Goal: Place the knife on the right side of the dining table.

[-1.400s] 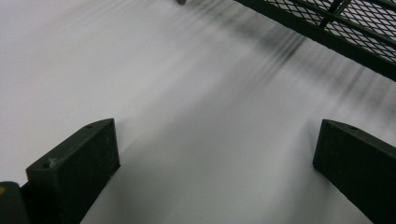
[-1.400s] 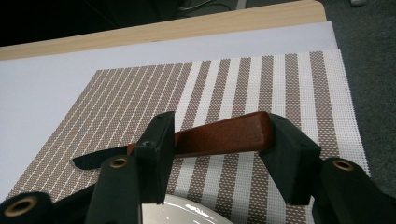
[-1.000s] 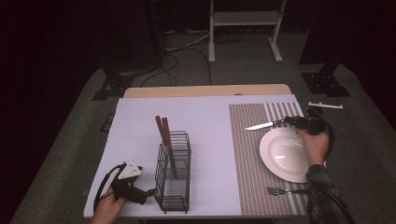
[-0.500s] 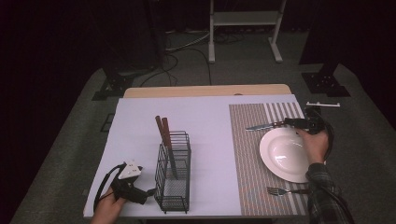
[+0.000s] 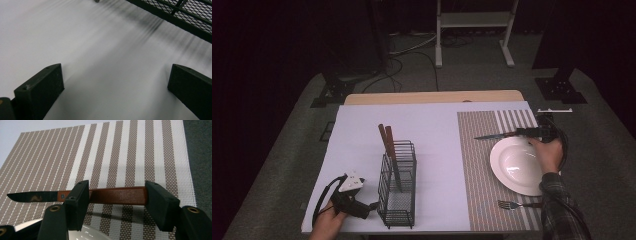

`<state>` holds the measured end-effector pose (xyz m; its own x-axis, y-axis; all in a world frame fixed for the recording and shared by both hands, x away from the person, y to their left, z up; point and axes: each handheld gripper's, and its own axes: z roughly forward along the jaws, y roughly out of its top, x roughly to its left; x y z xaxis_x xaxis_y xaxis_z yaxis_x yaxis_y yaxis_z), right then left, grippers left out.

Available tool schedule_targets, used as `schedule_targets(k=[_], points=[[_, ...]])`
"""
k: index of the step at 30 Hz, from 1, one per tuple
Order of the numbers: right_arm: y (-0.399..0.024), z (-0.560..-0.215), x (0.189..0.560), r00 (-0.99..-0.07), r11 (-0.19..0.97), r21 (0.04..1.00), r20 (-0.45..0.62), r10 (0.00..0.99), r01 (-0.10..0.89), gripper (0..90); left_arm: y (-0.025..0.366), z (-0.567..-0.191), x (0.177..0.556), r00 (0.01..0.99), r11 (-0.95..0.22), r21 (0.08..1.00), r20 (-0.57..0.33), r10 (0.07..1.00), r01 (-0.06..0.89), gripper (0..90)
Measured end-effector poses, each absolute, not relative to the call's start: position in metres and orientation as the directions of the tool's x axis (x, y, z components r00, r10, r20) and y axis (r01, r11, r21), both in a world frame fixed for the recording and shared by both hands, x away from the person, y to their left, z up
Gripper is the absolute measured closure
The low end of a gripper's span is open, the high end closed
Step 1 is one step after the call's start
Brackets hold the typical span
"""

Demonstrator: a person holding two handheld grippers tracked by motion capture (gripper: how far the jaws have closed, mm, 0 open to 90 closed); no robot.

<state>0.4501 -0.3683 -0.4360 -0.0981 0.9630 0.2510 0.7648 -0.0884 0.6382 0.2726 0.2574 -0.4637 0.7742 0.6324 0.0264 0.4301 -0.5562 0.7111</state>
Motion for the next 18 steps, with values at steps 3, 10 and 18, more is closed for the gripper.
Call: schedule_targets(k=[3, 10, 18], points=[[-0.3682, -0.4363, 0.4511, -0.093, -0.088, 0.632, 0.247, 0.965, 0.770, 36.9, 0.2574, -0.4637, 0.2726, 0.774, -0.557, 0.711, 0.026, 0.632, 0.430, 0.0], [-0.3673, -0.4366, 0.4515, -0.085, -0.086, 0.628, 0.238, 0.968, 0.774, 36.9, 0.2574, -0.4637, 0.2726, 0.775, -0.557, 0.711, 0.027, 0.632, 0.430, 0.0], [-0.3685, -0.4362, 0.4511, -0.083, -0.089, 0.628, 0.239, 0.967, 0.773, 36.9, 0.2574, -0.4637, 0.2725, 0.774, -0.556, 0.711, 0.026, 0.632, 0.430, 0.0]])
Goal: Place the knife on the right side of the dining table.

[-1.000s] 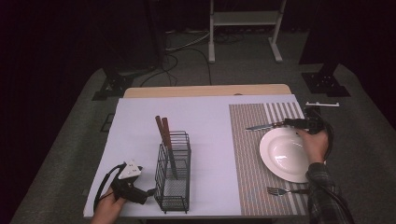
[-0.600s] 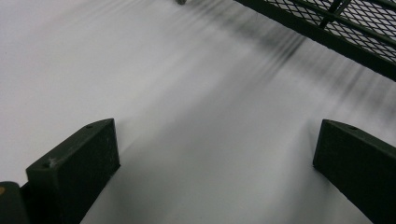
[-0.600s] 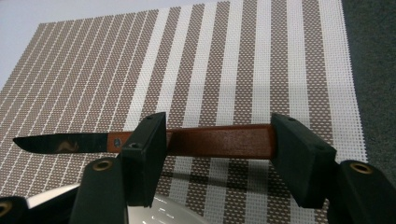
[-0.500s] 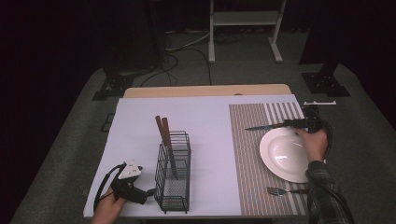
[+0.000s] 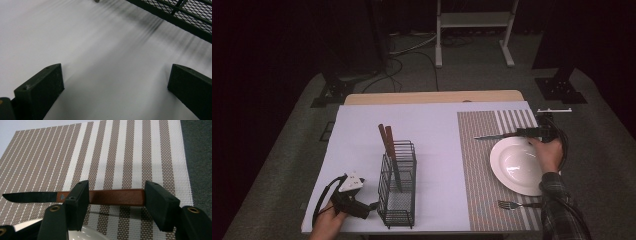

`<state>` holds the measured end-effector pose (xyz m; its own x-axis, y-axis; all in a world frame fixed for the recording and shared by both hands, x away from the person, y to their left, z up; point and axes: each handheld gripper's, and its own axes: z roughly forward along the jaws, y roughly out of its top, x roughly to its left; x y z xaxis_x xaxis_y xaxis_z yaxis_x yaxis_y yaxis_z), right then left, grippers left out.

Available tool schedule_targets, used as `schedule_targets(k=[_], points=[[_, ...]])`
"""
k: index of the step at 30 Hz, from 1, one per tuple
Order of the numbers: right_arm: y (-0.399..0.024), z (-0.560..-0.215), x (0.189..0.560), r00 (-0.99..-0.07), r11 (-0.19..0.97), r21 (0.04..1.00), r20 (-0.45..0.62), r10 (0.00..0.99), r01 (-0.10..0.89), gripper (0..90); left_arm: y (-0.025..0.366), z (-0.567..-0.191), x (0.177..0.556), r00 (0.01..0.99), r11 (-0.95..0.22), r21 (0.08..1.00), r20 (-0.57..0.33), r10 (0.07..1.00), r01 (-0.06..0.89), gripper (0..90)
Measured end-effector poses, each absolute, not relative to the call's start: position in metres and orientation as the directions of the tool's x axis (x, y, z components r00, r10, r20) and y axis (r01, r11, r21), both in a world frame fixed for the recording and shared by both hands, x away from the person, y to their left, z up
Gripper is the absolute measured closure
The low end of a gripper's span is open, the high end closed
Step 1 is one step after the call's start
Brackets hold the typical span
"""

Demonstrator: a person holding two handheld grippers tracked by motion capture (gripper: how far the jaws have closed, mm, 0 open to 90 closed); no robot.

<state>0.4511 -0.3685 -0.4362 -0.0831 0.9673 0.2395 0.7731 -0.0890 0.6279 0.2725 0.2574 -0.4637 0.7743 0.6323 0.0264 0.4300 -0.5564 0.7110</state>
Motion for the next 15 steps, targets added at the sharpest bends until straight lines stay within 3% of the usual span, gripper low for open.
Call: schedule_targets(k=[15], points=[[-0.3724, -0.4289, 0.4451, -0.080, -0.107, 0.654, 0.250, 0.965, 0.749, 35.4, 0.2575, -0.4637, 0.2728, 0.775, -0.558, 0.710, 0.026, 0.631, 0.430, 0.0]])
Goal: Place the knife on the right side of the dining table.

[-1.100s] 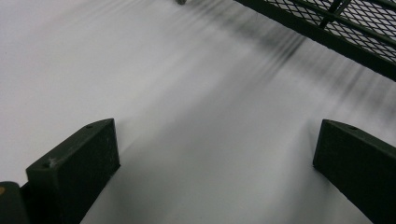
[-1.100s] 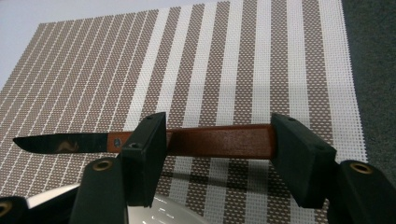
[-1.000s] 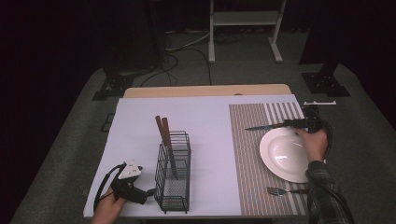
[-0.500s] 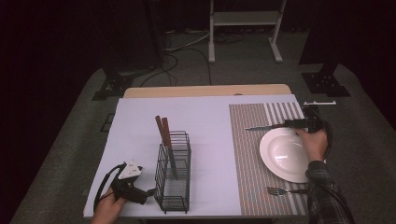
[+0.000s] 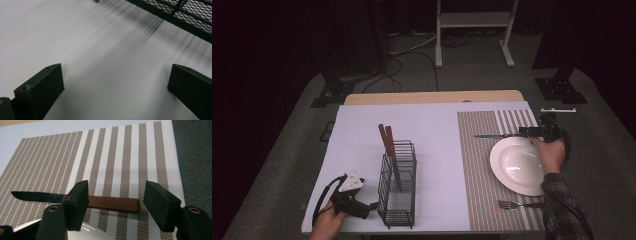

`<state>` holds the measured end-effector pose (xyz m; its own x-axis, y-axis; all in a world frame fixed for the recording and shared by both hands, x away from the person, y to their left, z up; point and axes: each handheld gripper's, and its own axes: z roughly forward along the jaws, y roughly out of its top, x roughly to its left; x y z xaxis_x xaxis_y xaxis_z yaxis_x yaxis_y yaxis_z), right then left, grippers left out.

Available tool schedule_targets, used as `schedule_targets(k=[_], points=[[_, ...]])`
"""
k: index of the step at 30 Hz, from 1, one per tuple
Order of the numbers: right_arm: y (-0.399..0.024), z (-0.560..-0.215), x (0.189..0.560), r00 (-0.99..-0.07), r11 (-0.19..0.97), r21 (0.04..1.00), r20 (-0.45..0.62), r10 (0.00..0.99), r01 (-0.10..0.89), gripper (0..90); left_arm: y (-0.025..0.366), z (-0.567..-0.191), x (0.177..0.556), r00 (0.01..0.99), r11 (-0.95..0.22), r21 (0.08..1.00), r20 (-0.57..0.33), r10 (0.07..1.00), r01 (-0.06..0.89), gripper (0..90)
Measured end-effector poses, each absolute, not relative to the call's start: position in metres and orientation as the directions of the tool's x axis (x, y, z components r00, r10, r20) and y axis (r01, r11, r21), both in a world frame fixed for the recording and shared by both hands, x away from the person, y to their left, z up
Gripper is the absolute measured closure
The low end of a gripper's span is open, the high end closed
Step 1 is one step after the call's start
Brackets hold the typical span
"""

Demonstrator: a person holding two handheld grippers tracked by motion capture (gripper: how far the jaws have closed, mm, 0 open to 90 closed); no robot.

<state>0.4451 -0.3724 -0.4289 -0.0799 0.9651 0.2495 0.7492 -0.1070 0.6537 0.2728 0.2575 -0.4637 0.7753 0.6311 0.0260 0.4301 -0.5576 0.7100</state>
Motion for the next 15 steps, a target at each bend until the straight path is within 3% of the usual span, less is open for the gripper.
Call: schedule_targets(k=[7, 15], points=[[-0.371, -0.415, 0.437, -0.117, -0.095, 0.685, 0.257, 0.959, 0.722, 23.9, 0.257, -0.464, 0.273, 0.775, -0.558, 0.710, 0.026, 0.631, 0.430, 0.0], [-0.345, -0.400, 0.415, -0.231, -0.005, 0.741, 0.215, 0.949, 0.671, 7.0, 0.257, -0.464, 0.273, 0.775, -0.557, 0.711, 0.026, 0.632, 0.430, 0.0]])
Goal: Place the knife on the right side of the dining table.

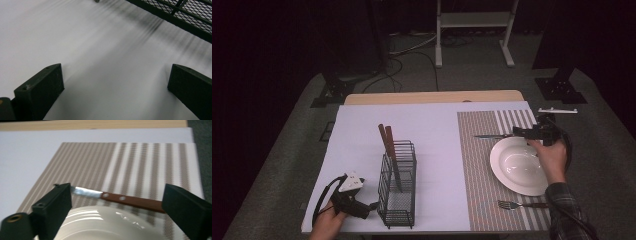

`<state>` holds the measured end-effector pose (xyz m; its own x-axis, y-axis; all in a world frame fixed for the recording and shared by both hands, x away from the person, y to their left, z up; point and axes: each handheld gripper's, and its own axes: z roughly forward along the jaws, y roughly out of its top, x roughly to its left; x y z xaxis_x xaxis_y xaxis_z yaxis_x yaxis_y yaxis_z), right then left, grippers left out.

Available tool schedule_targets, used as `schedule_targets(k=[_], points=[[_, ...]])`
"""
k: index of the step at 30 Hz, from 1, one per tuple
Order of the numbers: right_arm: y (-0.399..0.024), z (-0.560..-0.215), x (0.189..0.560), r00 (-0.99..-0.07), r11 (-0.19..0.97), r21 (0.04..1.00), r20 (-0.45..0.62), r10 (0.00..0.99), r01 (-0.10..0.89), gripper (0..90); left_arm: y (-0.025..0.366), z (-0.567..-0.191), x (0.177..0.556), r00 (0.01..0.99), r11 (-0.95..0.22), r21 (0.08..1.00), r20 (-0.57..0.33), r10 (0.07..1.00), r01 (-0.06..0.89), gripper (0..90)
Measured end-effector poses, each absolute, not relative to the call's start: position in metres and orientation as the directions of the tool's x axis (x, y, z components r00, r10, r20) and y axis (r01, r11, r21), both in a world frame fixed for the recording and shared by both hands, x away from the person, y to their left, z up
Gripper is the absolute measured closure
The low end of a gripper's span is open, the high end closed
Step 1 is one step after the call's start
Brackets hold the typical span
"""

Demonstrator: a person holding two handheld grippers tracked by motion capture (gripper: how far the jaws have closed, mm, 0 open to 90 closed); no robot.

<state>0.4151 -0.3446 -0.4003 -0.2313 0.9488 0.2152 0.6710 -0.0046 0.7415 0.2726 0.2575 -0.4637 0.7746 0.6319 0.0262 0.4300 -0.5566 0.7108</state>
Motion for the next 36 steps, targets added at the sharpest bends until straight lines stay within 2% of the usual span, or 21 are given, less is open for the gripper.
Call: schedule_targets(k=[3, 13, 16, 23, 36], points=[[-0.327, -0.396, 0.407, -0.290, 0.057, 0.749, 0.184, 0.939, 0.660, 0.9, 0.257, -0.464, 0.273, 0.774, -0.556, 0.711, 0.026, 0.632, 0.431, 0.0], [-0.271, -0.394, 0.381, -0.473, 0.210, 0.758, 0.144, 0.869, 0.617, 0.0, 0.258, -0.463, 0.273, 0.775, -0.558, 0.709, 0.026, 0.631, 0.431, 0.0], [-0.252, -0.393, 0.371, -0.536, 0.264, 0.774, 0.114, 0.836, 0.576, 0.0, 0.258, -0.463, 0.273, 0.775, -0.558, 0.709, 0.025, 0.631, 0.431, 0.0], [-0.215, -0.392, 0.354, -0.623, 0.314, 0.787, 0.112, 0.774, 0.531, 0.0, 0.258, -0.464, 0.272, 0.774, -0.557, 0.710, 0.025, 0.632, 0.431, 0.0], [-0.153, -0.416, 0.318, -0.775, 0.451, 0.768, 0.092, 0.625, 0.455, 0.0, 0.258, -0.464, 0.273, 0.775, -0.557, 0.709, 0.025, 0.631, 0.431, 0.0]])
